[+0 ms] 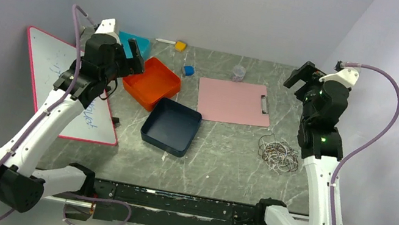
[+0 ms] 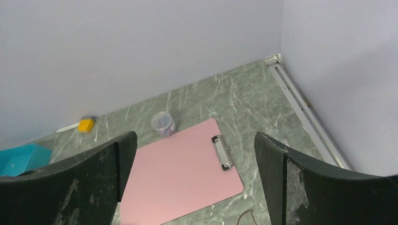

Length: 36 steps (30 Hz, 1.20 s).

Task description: Untangle the cables

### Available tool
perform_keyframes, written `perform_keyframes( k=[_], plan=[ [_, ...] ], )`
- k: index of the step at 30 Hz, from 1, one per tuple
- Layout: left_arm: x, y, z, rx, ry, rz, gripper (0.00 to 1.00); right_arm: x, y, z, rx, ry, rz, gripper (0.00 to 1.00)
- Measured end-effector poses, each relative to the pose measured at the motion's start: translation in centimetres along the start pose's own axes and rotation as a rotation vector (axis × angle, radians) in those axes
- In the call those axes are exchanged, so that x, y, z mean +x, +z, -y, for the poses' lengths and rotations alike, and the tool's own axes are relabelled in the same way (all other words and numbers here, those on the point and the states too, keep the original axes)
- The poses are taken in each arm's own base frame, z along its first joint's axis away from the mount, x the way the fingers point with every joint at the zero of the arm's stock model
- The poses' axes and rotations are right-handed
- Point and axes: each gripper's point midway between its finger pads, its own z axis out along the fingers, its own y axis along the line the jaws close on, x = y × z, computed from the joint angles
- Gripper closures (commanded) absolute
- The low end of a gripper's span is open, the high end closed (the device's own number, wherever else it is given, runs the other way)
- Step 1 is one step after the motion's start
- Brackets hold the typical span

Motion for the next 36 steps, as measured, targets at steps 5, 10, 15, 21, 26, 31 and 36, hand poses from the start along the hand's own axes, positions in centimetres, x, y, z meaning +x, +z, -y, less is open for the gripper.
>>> perform_keyframes(
  k=[5,10,15,21,26,31,36],
  plan=[
    [0.0,1.1,0.1,-0.007,0.014,-0.011,0.01,0.1,0.0,0.7,0.04,-0.001,-0.002,0.0],
    [0.0,1.8,0.3,-0.007,0.008,-0.007,0.02,0.3,0.3,1.8,0.114,0.028,-0.013,0.0],
    [-1.0,1.8,0.8,0.013,-0.007,0.036,0.02,2.3,1.2,2.3,0.168,0.056,-0.094,0.0],
    [-1.1,1.6,0.9,0.023,-0.017,0.044,0.02,6.1,0.4,3.6,0.241,0.069,-0.239,0.0],
    [-0.6,1.8,0.6,0.012,-0.012,0.026,0.02,8.8,-0.9,5.1,0.337,0.108,-0.322,0.0],
    [0.5,2.0,0.3,0.01,-0.013,0.01,0.02,13.2,-2.3,7.4,0.525,0.156,-0.459,0.0],
    [1.5,2.3,-0.1,-0.002,-0.022,-0.014,0.02,18.0,-4.5,10.4,0.709,0.131,-0.579,0.0]
  ],
)
